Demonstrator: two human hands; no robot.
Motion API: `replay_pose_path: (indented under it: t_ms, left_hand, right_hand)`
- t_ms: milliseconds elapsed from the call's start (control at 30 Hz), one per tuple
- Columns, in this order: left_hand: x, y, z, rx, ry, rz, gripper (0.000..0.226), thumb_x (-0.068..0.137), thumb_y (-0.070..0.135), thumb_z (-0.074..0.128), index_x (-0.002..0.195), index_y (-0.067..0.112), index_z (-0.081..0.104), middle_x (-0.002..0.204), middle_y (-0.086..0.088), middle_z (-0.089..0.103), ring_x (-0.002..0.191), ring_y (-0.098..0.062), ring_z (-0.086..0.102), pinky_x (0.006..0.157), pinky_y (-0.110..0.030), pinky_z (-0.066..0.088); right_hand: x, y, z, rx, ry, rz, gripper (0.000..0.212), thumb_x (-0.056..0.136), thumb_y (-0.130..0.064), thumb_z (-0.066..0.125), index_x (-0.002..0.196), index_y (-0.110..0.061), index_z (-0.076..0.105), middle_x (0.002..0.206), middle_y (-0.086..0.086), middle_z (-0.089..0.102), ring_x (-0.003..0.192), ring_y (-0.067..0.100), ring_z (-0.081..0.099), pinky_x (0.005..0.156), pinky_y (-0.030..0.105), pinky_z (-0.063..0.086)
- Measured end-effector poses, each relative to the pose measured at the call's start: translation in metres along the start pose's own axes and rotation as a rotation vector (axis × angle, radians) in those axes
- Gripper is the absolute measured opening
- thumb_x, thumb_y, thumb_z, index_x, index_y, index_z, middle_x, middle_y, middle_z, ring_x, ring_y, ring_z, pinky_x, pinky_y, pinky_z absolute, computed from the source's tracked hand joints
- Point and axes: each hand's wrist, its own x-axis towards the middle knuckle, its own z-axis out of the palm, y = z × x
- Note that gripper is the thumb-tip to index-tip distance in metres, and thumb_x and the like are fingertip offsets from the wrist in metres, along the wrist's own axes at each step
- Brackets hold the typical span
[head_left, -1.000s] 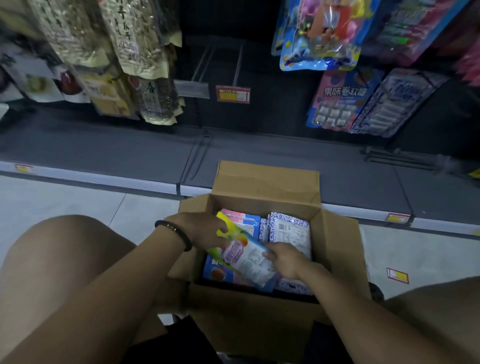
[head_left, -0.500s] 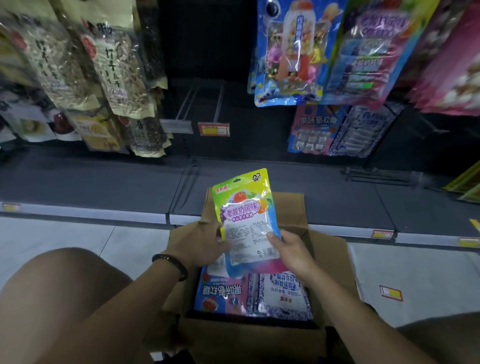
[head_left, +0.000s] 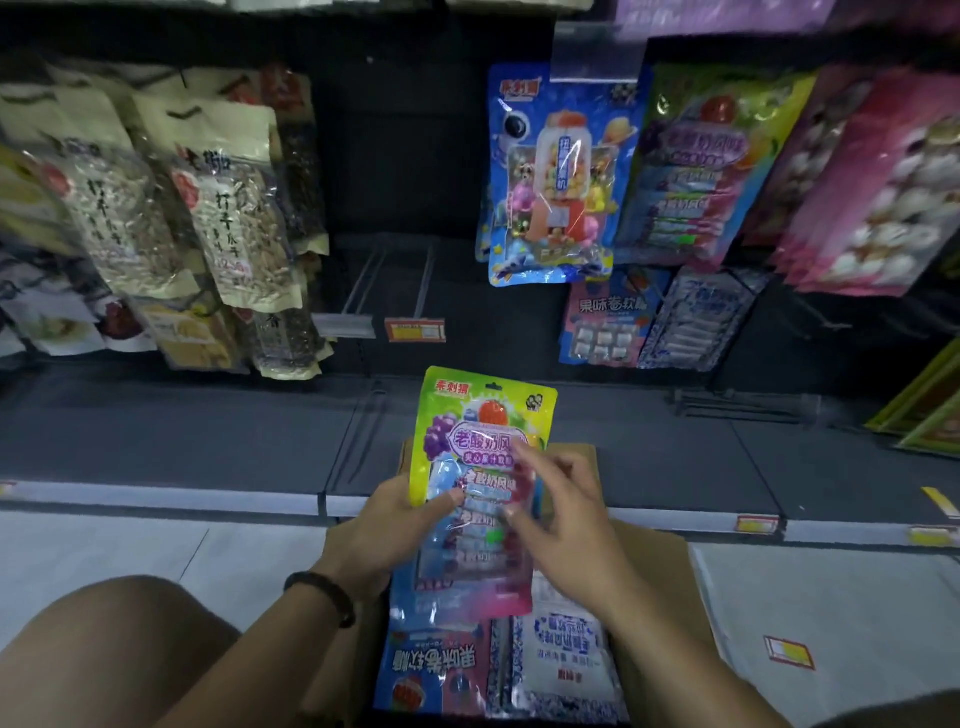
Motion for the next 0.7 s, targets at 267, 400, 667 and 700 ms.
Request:
replay_pose_path:
  t_ms: [267, 400, 667, 700]
  left_hand:
    - [-0.008, 0.02, 0.007, -0.122, -0.062, 0.088, 0.033, 0.106, 0.013, 0.061, 0.139, 0.013, 0.061, 0.136, -0.007, 0.072, 0.128, -0.029, 0.068, 0.113, -0.058, 0.048]
    - [0.002, 0.049, 0.009, -0.023, -0.015, 0.205, 0.04, 0.105, 0.017, 0.064, 0.143, 0.026, 0.056, 0.138, 0.003, 0.071, 0.129, -0.019, 0.067, 0.114, -0.051, 0.048]
    - [0.049, 0.143, 0.054, 0.018, 0.034, 0.375, 0.044, 0.105, 0.017, 0.064, 0.13, 0.032, 0.031, 0.138, 0.0, 0.062, 0.122, -0.017, 0.069, 0.103, -0.051, 0.058]
    - [0.054, 0.154, 0.063, 0.017, 0.051, 0.417, 0.05, 0.105, 0.014, 0.064, 0.132, 0.032, 0.027, 0.136, 0.002, 0.061, 0.121, -0.015, 0.069, 0.102, -0.05, 0.06]
  right_hand:
    - [0.01, -0.008, -0.029, 0.078, 0.097, -0.039, 0.079, 0.096, -0.033, 0.076, 0.15, -0.07, 0.032, 0.138, -0.024, 0.045, 0.136, -0.001, 0.045, 0.117, 0.031, 0.038]
    - [0.025, -0.023, -0.054, 0.136, 0.126, -0.081, 0.076, 0.096, -0.024, 0.078, 0.146, -0.067, 0.041, 0.139, -0.03, 0.048, 0.13, -0.023, 0.039, 0.112, 0.02, 0.033]
    - [0.067, -0.052, -0.147, 0.083, 0.284, -0.214, 0.083, 0.092, -0.022, 0.081, 0.15, -0.064, 0.038, 0.151, -0.026, 0.044, 0.137, -0.021, 0.033, 0.116, 0.026, 0.031]
    - [0.071, -0.053, -0.157, 0.088, 0.31, -0.222, 0.083, 0.092, -0.023, 0.081, 0.151, -0.063, 0.038, 0.152, -0.025, 0.044, 0.133, -0.026, 0.032, 0.113, 0.022, 0.031]
